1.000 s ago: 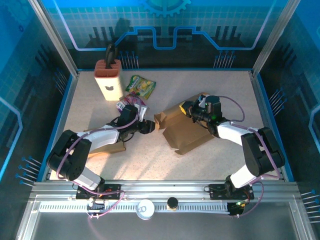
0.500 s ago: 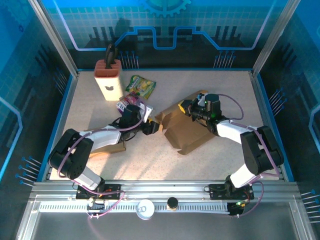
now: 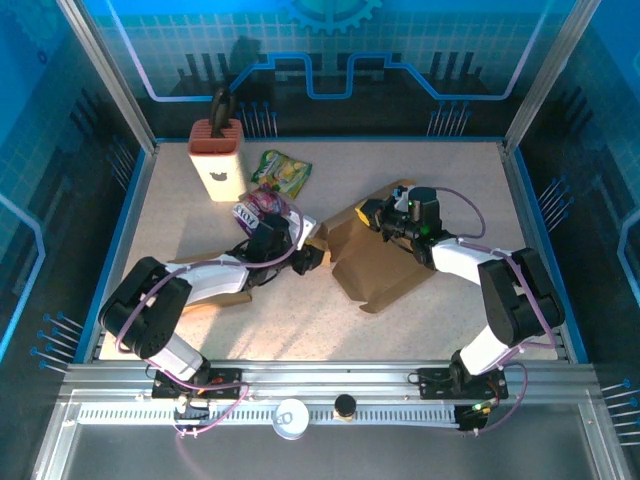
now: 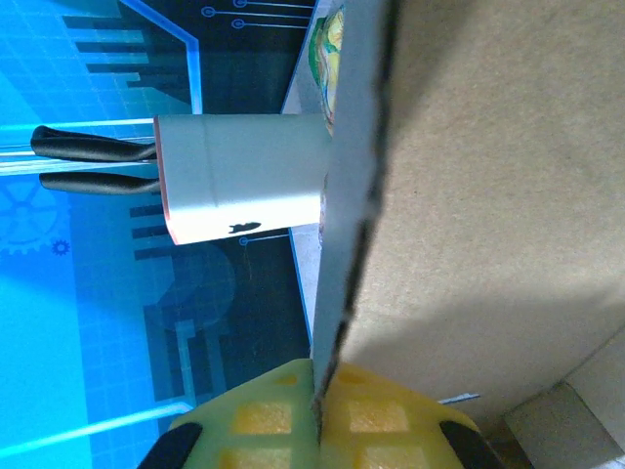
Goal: Fold the paper box
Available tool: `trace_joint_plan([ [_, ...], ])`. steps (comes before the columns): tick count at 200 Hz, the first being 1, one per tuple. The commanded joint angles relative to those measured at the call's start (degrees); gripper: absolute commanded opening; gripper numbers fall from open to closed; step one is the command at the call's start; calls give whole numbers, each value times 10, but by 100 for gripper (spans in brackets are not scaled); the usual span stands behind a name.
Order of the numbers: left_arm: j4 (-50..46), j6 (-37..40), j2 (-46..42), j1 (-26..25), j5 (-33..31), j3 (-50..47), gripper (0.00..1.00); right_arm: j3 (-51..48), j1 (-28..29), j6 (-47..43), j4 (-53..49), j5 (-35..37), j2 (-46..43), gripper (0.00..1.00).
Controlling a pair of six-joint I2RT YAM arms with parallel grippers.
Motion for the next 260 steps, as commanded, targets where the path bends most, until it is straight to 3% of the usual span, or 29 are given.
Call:
trace_joint_plan([
  [1,19,15,5,-15,-15,-7,32,12,6,-12,7,-15,8,0],
  [42,51,-23,10,-24,-46,-17,33,5,10,-12,21,-9,12,0],
  [98,76,-61,22,-57,-138,-21,36,-14,16,5,68,3,10,0],
  [138,94,-103,25,-67,-190,-25,29,-15,20,7,73,7,10,0],
  [178,114,-140,39,-87,-234,-26,33,-32,21,16,103,16,15,0],
  [260,140,-159,49,-107,-250,-20,32,-51,32,45,157,62,37,0],
])
